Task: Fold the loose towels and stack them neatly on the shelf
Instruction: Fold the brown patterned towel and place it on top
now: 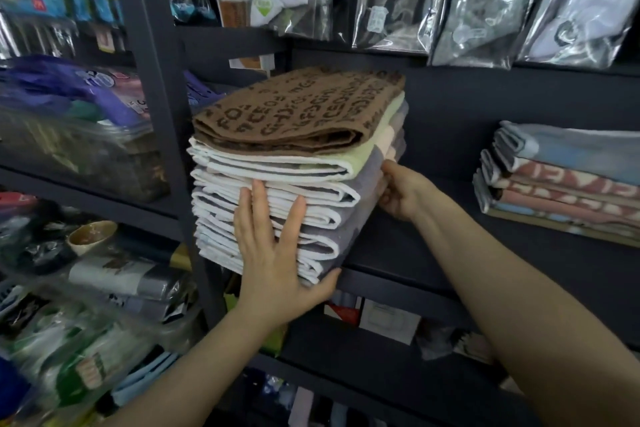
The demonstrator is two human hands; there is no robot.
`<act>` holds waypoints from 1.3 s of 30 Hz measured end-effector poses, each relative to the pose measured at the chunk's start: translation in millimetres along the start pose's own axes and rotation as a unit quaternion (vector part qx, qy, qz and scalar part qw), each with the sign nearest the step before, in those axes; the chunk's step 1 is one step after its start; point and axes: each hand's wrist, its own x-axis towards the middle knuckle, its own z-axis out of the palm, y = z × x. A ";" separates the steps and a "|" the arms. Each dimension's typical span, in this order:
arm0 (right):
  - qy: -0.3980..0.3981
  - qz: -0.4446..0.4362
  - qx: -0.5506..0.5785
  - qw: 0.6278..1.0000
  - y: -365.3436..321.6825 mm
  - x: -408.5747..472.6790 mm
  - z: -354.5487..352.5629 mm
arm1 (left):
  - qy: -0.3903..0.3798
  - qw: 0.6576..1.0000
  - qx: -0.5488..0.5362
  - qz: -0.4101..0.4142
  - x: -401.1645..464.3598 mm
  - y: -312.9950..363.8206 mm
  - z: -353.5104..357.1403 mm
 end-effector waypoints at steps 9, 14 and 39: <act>0.019 -0.032 0.059 0.998 23.7 -62.7 -40.9 | -0.049 0.982 -0.164 0.083 2.1 -42.2 -15.0; 0.042 -0.020 0.102 0.994 27.9 -82.5 -42.9 | -0.107 0.969 -0.204 -0.092 15.0 -45.9 -17.9; 0.021 -0.014 0.094 0.995 16.2 -30.7 -22.6 | -0.123 0.822 -0.365 -0.420 117.8 -102.0 91.7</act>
